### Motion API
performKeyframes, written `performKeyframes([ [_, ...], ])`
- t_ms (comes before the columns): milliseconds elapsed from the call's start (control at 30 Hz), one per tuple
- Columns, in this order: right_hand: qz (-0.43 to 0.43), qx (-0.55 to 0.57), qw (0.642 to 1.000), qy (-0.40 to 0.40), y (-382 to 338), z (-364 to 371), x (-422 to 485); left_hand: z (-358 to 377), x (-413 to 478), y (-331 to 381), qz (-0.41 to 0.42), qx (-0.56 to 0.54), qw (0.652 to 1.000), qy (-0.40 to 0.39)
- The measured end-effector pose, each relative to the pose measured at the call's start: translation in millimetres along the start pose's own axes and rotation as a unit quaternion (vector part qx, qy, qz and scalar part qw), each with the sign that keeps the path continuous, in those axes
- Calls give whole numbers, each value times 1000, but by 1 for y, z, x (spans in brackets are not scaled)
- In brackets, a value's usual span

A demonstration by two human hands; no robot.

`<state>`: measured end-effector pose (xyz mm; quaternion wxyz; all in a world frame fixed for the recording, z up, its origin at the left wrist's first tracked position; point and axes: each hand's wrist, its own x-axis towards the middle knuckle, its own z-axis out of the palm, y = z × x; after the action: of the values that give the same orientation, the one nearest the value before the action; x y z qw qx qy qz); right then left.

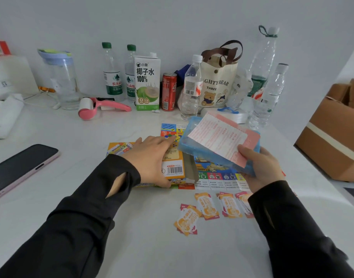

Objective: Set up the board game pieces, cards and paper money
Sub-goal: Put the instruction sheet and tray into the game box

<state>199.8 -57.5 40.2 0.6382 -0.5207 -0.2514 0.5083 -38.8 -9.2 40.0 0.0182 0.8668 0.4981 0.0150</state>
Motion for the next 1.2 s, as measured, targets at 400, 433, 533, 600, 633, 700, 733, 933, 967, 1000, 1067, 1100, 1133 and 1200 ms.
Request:
performKeyframes([
  [400,-59,-127,990,-30,-9,-4,1,-1,-4,-10,-16,8,999,44],
  [433,-47,-131,989,-40,-9,-5,2,0,-4,-11,-19,10,999,43],
  [533,-14,-137,988,-68,-9,-9,5,0,-4,-14,-23,27,998,44],
  [600,-5,-142,986,-84,-9,-11,6,-1,-4,-14,-23,40,998,43],
  [633,-1,-151,984,-92,-9,-12,6,-1,-4,-14,-24,47,998,39],
  [700,5,-179,978,-104,-9,-13,7,-1,-4,-13,-23,57,998,34],
  [733,6,-188,976,-105,-9,-13,7,-1,-4,-13,-23,59,997,32],
  [933,2,-200,976,-89,-10,-17,8,-1,-6,-14,-37,54,998,26],
  [967,4,-200,976,-90,-10,-17,8,-1,-6,-14,-40,57,997,24],
  [1000,8,-198,976,-90,-10,-17,9,-1,-6,-14,-43,61,997,22],
  [1067,17,-188,979,-82,-10,-17,11,-2,-6,-14,-50,69,996,19],
  [1100,24,-185,979,-79,-10,-18,11,-2,-6,-14,-50,71,996,19],
  [1133,32,-184,979,-78,-10,-17,11,-2,-6,-14,-49,74,996,20],
  [1200,48,-179,980,-77,-10,-17,11,-2,-6,-13,-41,78,996,25],
])
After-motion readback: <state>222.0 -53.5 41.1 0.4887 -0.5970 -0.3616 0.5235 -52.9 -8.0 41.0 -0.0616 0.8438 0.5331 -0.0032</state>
